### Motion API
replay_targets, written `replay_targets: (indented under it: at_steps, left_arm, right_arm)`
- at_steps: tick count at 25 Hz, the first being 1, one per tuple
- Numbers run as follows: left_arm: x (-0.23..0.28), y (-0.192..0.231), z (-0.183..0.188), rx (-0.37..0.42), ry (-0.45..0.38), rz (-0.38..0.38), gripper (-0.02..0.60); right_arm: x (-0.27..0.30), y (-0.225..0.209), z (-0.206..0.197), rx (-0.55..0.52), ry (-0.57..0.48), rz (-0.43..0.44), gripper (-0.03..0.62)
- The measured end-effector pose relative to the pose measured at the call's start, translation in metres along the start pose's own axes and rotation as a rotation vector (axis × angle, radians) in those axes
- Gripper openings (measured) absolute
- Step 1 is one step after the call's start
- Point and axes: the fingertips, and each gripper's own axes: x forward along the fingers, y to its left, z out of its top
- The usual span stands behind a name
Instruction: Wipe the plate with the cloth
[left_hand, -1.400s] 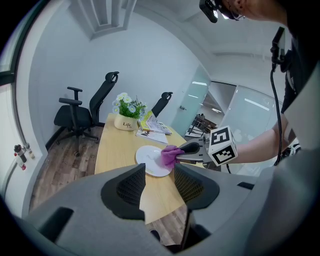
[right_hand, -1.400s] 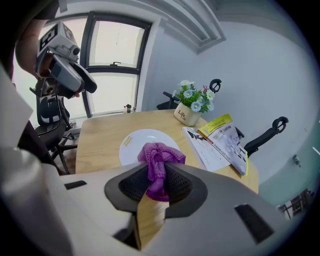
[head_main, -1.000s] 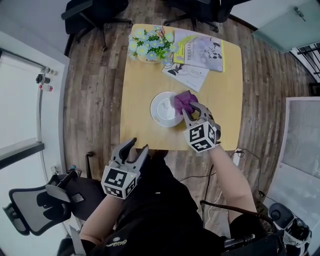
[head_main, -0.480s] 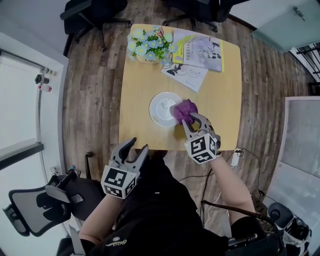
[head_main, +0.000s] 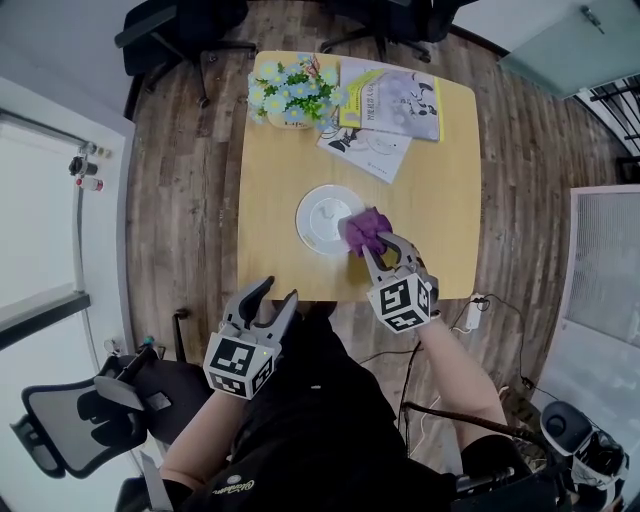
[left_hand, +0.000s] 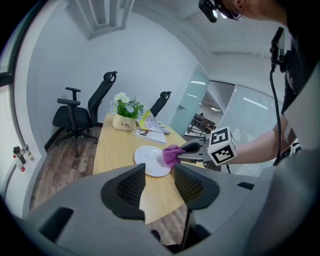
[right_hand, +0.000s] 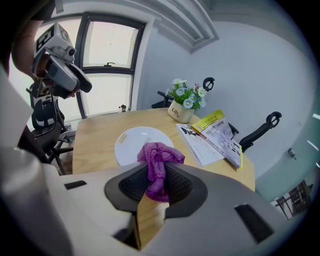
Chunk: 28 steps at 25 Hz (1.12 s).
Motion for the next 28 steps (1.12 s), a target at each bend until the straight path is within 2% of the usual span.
replay_targets:
  at_steps: [11, 28]
  left_arm:
    - [-0.008, 0.006, -0.004, -0.005, 0.005, 0.023, 0.181]
    - [0.005, -0.003, -0.004, 0.008, 0.02, -0.007, 0.181]
  right_arm:
    - [0.03, -0.067, 0.022, -0.009, 0.023, -0.086, 0.077]
    - [-0.001, -0.023, -0.01, 0.007, 0.034, -0.037, 0.077]
